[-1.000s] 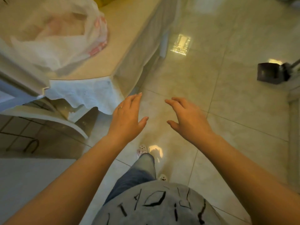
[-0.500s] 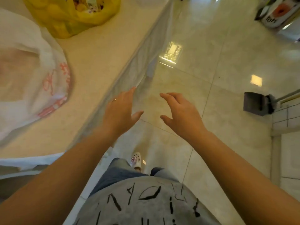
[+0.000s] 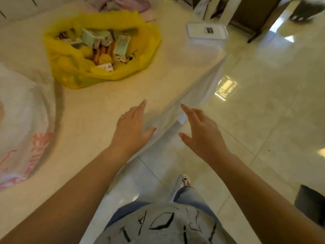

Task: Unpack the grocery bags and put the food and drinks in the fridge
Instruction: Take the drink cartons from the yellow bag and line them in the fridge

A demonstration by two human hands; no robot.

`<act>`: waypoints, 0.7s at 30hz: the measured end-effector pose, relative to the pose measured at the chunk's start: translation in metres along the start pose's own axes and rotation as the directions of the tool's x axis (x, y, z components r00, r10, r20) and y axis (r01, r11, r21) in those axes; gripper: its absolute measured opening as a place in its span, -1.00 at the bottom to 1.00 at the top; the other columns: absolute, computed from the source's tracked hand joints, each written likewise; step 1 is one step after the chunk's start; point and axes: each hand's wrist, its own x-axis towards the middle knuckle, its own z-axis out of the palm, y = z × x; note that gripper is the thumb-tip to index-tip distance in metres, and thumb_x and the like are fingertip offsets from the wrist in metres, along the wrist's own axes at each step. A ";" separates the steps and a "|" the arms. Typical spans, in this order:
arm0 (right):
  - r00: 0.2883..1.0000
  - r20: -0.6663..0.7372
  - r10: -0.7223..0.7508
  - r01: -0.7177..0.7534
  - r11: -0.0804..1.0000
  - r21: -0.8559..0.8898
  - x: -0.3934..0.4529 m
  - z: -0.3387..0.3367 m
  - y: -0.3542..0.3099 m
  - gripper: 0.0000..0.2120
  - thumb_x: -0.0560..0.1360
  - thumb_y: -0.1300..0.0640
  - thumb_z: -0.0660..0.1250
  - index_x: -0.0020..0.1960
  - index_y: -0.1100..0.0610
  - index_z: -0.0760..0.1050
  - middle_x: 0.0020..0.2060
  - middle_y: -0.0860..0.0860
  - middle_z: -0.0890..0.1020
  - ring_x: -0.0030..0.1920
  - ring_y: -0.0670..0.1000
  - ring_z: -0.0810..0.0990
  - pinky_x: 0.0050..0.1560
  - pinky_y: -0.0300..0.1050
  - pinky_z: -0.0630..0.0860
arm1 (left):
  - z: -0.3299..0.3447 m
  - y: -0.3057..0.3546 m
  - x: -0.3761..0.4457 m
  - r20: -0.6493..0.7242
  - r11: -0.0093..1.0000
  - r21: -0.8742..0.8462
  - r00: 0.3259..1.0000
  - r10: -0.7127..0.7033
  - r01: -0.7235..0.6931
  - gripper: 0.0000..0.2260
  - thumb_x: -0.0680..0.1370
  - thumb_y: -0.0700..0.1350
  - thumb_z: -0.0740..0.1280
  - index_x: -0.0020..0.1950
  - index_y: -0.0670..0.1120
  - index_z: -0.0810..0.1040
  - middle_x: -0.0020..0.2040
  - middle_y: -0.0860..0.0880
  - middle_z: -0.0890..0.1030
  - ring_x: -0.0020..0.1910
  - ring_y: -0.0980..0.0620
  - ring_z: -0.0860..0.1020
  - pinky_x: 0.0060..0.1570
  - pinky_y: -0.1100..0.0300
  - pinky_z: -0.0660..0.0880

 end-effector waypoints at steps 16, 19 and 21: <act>0.847 0.135 -0.515 0.509 0.857 0.078 0.251 -0.019 0.041 -0.29 0.44 0.05 0.40 0.48 0.06 0.14 0.31 0.06 0.39 0.28 0.08 0.41 0.22 0.00 0.35 | -0.007 -0.003 0.137 -0.238 0.898 -0.057 0.867 -0.437 0.437 -0.28 0.50 0.11 0.32 0.53 -0.06 0.02 0.43 -0.09 0.31 0.39 -0.08 0.29 0.32 -0.06 0.31; 0.836 0.141 -0.530 0.517 0.848 0.118 0.282 -0.009 0.037 -0.28 0.42 0.06 0.42 0.47 0.07 0.17 0.30 0.06 0.40 0.28 0.09 0.40 0.21 0.01 0.37 | -0.010 -0.019 0.160 -0.244 0.881 -0.085 0.847 -0.472 0.466 -0.29 0.50 0.10 0.34 0.52 -0.05 0.05 0.43 -0.10 0.31 0.39 -0.09 0.28 0.33 -0.07 0.30; 0.828 0.163 -0.536 0.519 0.843 0.137 0.302 -0.002 0.035 -0.27 0.41 0.06 0.43 0.47 0.06 0.16 0.31 0.06 0.39 0.29 0.09 0.40 0.22 0.04 0.37 | -0.013 -0.027 0.172 -0.260 0.876 -0.098 0.837 -0.481 0.473 -0.30 0.49 0.07 0.35 0.51 -0.06 0.09 0.42 -0.10 0.33 0.38 -0.10 0.28 0.33 -0.04 0.30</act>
